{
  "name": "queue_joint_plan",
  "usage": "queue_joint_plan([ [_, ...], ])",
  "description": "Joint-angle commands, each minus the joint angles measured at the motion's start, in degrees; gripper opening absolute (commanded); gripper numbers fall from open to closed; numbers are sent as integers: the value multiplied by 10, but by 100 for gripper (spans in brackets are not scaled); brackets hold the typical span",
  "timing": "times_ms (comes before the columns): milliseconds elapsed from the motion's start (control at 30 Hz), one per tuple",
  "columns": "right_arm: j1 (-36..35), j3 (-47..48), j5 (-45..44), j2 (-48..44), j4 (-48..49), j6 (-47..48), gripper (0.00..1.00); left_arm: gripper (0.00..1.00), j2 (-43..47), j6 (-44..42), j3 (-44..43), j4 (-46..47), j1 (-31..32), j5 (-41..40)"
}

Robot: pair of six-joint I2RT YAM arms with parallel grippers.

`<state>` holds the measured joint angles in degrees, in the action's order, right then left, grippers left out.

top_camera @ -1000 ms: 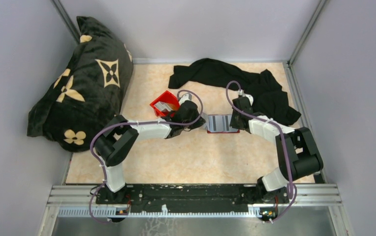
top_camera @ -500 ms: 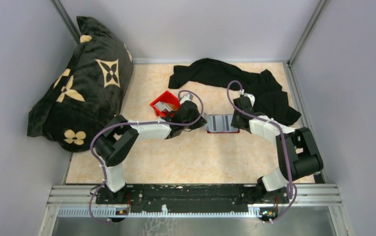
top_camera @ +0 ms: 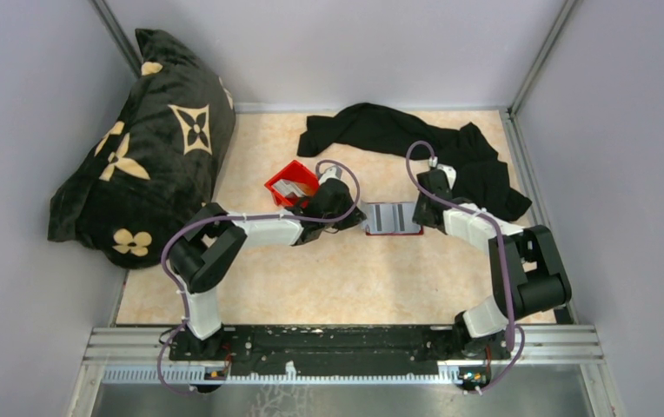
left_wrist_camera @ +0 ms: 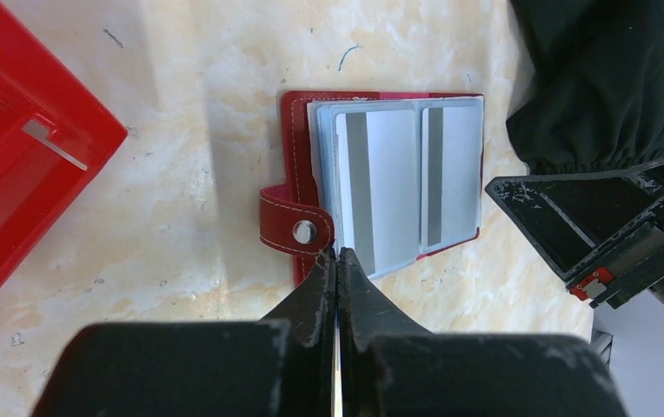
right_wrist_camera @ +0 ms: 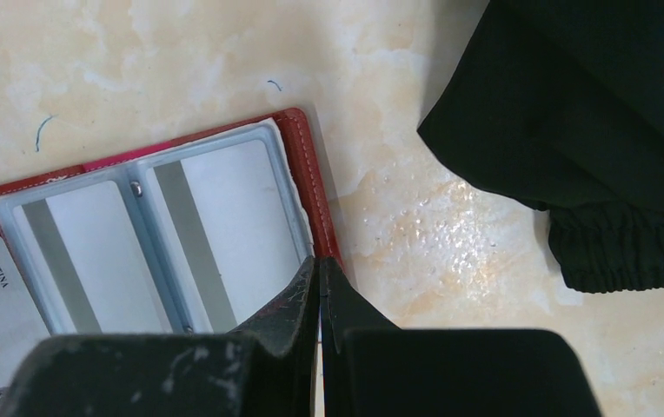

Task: Put the credit cards into the card holder
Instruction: Insert the credit card into the card holder.

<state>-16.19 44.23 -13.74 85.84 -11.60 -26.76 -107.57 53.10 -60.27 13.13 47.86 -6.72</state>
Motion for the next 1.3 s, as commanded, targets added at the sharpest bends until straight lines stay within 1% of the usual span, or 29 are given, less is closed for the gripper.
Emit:
queue_joint_plan([
  [0,10,-6,-17,-17,12,-1,0,0,-13,-5,-19,16,-1,8],
  [667,19,-11,-8,11,23,-2,0,0,-28,6,-29,29,-2,23],
  [1267,20,-12,6,24,27,-2,0,0,-26,27,-25,65,-1,48],
])
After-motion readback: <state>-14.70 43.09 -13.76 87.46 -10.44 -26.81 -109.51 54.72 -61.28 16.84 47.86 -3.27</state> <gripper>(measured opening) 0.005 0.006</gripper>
